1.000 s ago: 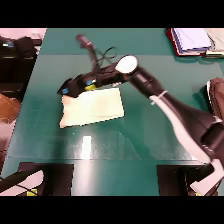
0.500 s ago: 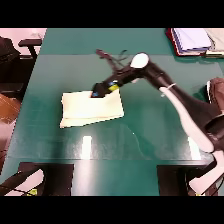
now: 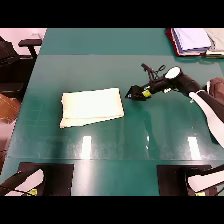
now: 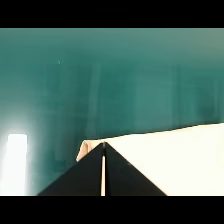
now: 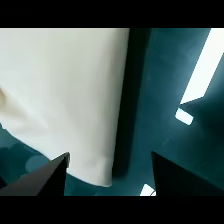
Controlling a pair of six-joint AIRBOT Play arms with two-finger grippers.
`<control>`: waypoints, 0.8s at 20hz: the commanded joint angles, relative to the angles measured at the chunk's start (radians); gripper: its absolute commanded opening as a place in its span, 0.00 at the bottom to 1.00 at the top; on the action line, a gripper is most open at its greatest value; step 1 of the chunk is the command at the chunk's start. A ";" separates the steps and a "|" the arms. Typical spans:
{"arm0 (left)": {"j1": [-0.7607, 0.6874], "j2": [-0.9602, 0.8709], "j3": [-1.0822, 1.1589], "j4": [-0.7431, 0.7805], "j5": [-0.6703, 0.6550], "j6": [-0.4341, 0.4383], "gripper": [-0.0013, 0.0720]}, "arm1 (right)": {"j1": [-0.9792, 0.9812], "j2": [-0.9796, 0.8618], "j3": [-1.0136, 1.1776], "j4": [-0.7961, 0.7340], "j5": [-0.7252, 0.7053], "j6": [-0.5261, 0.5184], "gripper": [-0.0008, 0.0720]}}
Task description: Fold the shirts.
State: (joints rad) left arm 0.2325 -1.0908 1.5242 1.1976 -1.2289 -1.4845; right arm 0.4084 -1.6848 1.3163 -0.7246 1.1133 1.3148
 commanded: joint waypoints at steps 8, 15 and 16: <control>0.000 -0.003 0.000 -0.019 -0.013 0.001 0.05 | 0.199 -0.276 0.229 0.203 -0.051 0.002 0.54; -0.045 -0.003 0.000 -0.111 -0.009 0.027 0.04 | 0.134 -0.265 0.461 0.029 -0.004 0.071 0.03; -0.077 -0.003 0.000 -0.110 -0.008 0.026 0.04 | 0.100 -0.244 0.491 -0.025 0.013 0.093 0.03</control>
State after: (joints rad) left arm 0.2016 -1.0935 1.5242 1.1080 -1.2396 -1.4635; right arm 0.5621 -1.9522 1.7157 -0.6415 1.0863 1.3533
